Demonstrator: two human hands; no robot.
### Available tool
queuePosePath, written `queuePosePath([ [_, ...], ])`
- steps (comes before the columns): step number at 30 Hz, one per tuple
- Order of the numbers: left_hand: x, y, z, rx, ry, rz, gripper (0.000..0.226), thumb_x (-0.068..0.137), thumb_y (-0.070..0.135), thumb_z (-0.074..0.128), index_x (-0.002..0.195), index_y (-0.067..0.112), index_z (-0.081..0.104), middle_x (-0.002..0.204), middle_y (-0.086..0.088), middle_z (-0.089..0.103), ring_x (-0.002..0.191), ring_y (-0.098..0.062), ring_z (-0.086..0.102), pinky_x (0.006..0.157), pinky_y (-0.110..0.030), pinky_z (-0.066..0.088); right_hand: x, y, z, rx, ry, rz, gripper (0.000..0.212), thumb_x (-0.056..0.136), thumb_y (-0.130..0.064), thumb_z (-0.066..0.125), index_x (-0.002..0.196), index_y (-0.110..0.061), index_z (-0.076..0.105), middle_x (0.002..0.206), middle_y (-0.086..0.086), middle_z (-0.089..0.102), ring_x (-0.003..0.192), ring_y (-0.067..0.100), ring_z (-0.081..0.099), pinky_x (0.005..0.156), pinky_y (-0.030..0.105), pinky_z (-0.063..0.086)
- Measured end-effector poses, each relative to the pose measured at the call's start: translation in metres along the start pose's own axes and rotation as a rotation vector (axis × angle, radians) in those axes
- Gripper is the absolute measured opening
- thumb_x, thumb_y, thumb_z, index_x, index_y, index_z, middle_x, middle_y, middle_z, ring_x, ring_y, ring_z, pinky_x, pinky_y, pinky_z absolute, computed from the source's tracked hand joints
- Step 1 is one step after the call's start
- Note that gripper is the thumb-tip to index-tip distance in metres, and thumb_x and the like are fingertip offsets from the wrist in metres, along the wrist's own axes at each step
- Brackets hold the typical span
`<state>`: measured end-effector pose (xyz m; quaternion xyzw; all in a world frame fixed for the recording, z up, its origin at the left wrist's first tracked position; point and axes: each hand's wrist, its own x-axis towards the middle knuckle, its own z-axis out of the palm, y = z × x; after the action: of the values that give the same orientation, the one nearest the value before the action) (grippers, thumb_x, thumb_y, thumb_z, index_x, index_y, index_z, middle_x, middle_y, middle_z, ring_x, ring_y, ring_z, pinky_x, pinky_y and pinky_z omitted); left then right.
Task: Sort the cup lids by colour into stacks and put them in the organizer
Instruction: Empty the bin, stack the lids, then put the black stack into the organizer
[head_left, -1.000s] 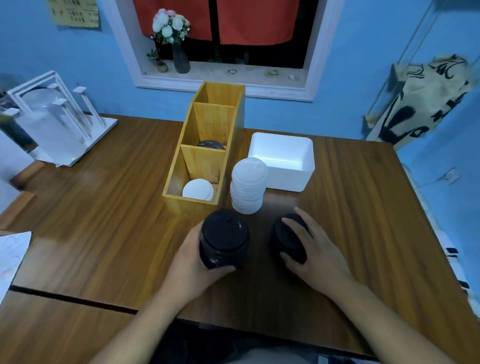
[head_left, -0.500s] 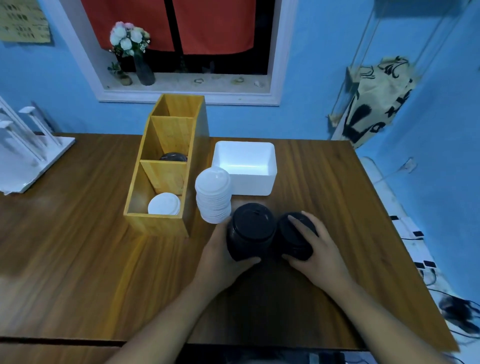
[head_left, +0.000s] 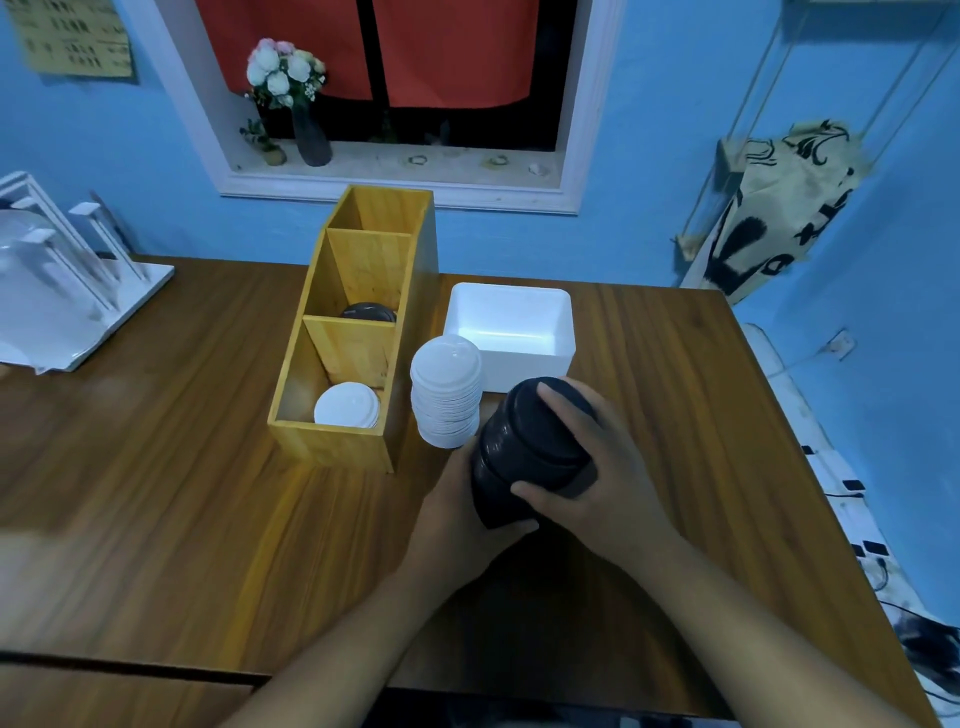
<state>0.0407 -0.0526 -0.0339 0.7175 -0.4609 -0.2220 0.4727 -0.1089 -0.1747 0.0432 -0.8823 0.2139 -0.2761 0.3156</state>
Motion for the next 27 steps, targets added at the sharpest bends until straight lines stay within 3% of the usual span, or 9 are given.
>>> queuePosePath([
  [5, -0.001, -0.002, 0.001, 0.019, -0.006, -0.015, 0.100, 0.071, 0.053, 0.091, 0.152, 0.036, 0.035, 0.141, 0.026, 0.054, 0.130, 0.006, 0.051, 0.105, -0.026, 0.051, 0.018, -0.012, -0.002, -0.162, -0.154, -0.017, 0.090, 0.081, -0.049, 0.078, 0.153, -0.046, 0.024, 0.156, -0.017, 0.018, 0.136, -0.001, 0.026, 0.102, 0.010, 0.028],
  [12, -0.002, -0.001, 0.000, 0.044, -0.015, -0.006, 0.093, 0.076, 0.046, 0.089, 0.146, 0.048, 0.028, 0.131, 0.036, 0.051, 0.123, 0.016, 0.049, 0.096, -0.005, 0.042, 0.010, -0.012, 0.009, -0.294, -0.154, -0.099, 0.089, 0.083, -0.052, 0.073, 0.155, -0.040, 0.021, 0.158, -0.007, 0.019, 0.142, 0.014, 0.031, 0.105, 0.027, 0.043],
  [16, 0.001, -0.002, 0.000, 0.093, -0.040, 0.015, 0.094, 0.076, 0.050, 0.087, 0.151, 0.040, 0.032, 0.142, 0.027, 0.049, 0.132, 0.005, 0.048, 0.105, -0.012, 0.042, 0.009, -0.011, 0.008, -0.270, -0.158, -0.089, 0.089, 0.084, -0.051, 0.072, 0.155, -0.043, 0.020, 0.159, -0.008, 0.016, 0.143, 0.014, 0.029, 0.107, 0.033, 0.047],
  [18, 0.002, -0.006, -0.002, 0.209, -0.058, 0.022, 0.099, 0.073, 0.053, 0.087, 0.153, 0.034, 0.032, 0.147, 0.023, 0.043, 0.138, 0.000, 0.038, 0.111, -0.013, 0.032, 0.011, -0.014, 0.002, -0.246, -0.178, -0.061, 0.089, 0.084, -0.053, 0.072, 0.154, -0.049, 0.018, 0.160, -0.014, 0.011, 0.144, 0.010, 0.025, 0.108, 0.033, 0.046],
  [22, 0.005, -0.008, -0.004, 0.343, -0.062, 0.029, 0.107, 0.070, 0.064, 0.082, 0.156, 0.034, 0.026, 0.154, 0.016, 0.040, 0.141, -0.008, 0.032, 0.115, -0.026, 0.026, 0.013, -0.021, -0.008, -0.221, -0.202, -0.012, 0.081, 0.085, -0.062, 0.065, 0.151, -0.056, 0.018, 0.162, -0.021, 0.002, 0.146, 0.003, 0.017, 0.109, 0.025, 0.035],
  [27, 0.009, -0.004, -0.002, 0.359, -0.035, 0.019, 0.106, 0.068, 0.066, 0.082, 0.153, 0.037, 0.027, 0.148, 0.017, 0.046, 0.136, -0.007, 0.038, 0.114, -0.028, 0.030, 0.014, -0.018, -0.010, -0.159, -0.151, 0.037, 0.066, 0.086, -0.063, 0.057, 0.147, -0.059, 0.030, 0.157, -0.032, 0.012, 0.138, -0.014, 0.017, 0.107, 0.013, 0.026],
])
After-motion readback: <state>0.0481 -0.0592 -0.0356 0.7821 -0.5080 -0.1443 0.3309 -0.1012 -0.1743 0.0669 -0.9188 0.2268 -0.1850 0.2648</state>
